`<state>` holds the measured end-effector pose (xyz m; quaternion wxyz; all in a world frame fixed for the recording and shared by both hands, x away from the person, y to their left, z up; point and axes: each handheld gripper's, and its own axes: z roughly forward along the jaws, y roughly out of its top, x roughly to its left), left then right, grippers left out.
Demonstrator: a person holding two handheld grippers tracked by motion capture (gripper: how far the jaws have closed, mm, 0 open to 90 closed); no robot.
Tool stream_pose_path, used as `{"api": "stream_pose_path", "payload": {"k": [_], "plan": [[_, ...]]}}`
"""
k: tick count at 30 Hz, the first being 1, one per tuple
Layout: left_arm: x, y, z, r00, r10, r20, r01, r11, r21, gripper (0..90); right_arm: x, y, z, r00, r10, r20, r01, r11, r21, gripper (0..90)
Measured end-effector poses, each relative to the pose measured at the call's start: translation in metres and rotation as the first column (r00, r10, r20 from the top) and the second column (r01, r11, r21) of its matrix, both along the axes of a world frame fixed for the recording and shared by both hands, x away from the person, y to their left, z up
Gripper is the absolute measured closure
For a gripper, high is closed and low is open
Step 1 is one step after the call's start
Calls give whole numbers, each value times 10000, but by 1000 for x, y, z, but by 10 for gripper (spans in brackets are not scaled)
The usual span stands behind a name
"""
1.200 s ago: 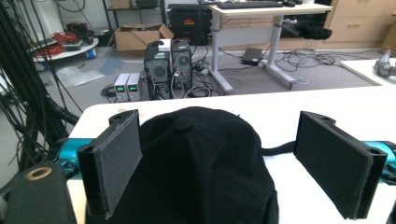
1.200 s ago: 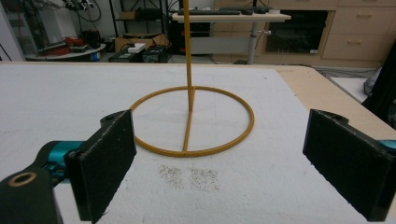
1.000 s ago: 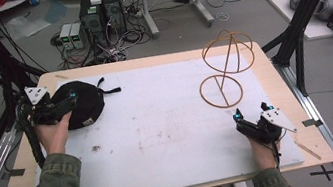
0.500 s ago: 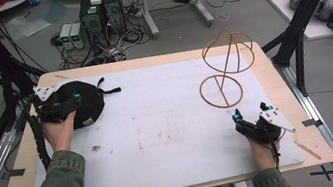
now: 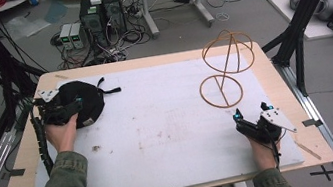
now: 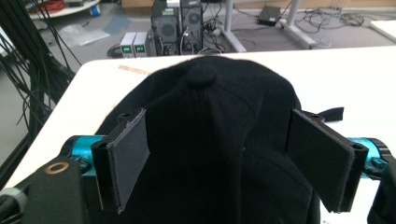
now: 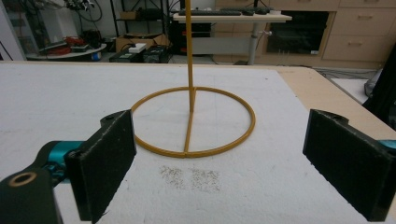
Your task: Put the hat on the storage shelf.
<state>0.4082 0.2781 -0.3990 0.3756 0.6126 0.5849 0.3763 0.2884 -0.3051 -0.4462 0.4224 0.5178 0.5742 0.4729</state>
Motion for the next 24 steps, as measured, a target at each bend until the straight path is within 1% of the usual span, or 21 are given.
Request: {"api": "stream_pose_path", "payload": {"k": [1,2,3,5,6,7,8,9,10,11,12,14,15,16,17,19,20,22,24], "plan": [[1,-1,-2,9998,-76,-165,79,9998,193,221,0,0,0,10000,-5,64,5,10000,-13,86],[1,-2,-2,9998,-57,-196,62,9997,257,224,-1,1,1,10000,-31,85,31,10000,-33,86],[1,-2,-2,9999,-64,-146,67,9998,184,236,-1,1,1,10000,-24,63,24,10000,31,86],[0,-2,-2,9999,31,-102,-30,9999,103,291,-1,1,2,9999,9,139,-9,10000,-14,86],[0,-2,-2,9998,99,-163,-96,9999,128,349,-2,1,2,9999,15,116,-15,10000,5,86],[0,-2,-2,9997,127,-215,-123,9998,178,349,-2,1,2,9999,15,116,-15,10000,5,86],[1,-1,-3,9994,224,-261,-221,9997,129,371,-2,1,2,10000,24,90,-24,10000,34,86],[1,-1,-4,9992,231,-333,-231,9997,2,424,-2,1,1,10000,12,79,-13,10000,54,86],[2,1,-6,9989,170,-437,-182,9994,-280,495,-1,0,1,10000,29,95,-29,10000,-16,86],[1,3,-7,9986,261,-454,-286,9980,-558,516,-1,0,1,10000,28,95,-28,10000,-18,86],[0,4,-7,9987,304,-412,-332,9972,-672,556,-2,0,1,10000,26,60,-26,10000,31,86],[-3,6,-8,9994,237,-257,-248,9987,-438,692,-2,0,1,10000,10,66,-10,10000,33,86],[-5,6,-8,9995,223,-228,-232,9990,-390,739,-2,0,1,10000,22,71,-22,10000,39,86],[-7,7,-9,9995,217,-211,-226,9989,-410,812,-2,-1,1,10000,24,64,-25,10000,33,86],[-7,8,-10,9997,205,-123,-212,9981,-571,859,-2,-1,1,10000,25,70,-25,10000,48,86],[-9,11,-10,9998,180,-42,-183,9964,-830,869,-2,-1,1,10000,21,63,-21,10000,39,86],[-9,13,-10,9997,225,-23,-226,9939,-1081,871,-2,-1,1,10000,27,67,-28,10000,31,86],[-10,15,-9,9996,285,-37,-288,9893,-1432,873,-2,-1,1,10000,35,70,-36,10000,23,86],[-12,16,-8,9997,227,9,-224,9902,-1381,873,-2,-1,1,10000,27,68,-28,10000,31,86]]}}
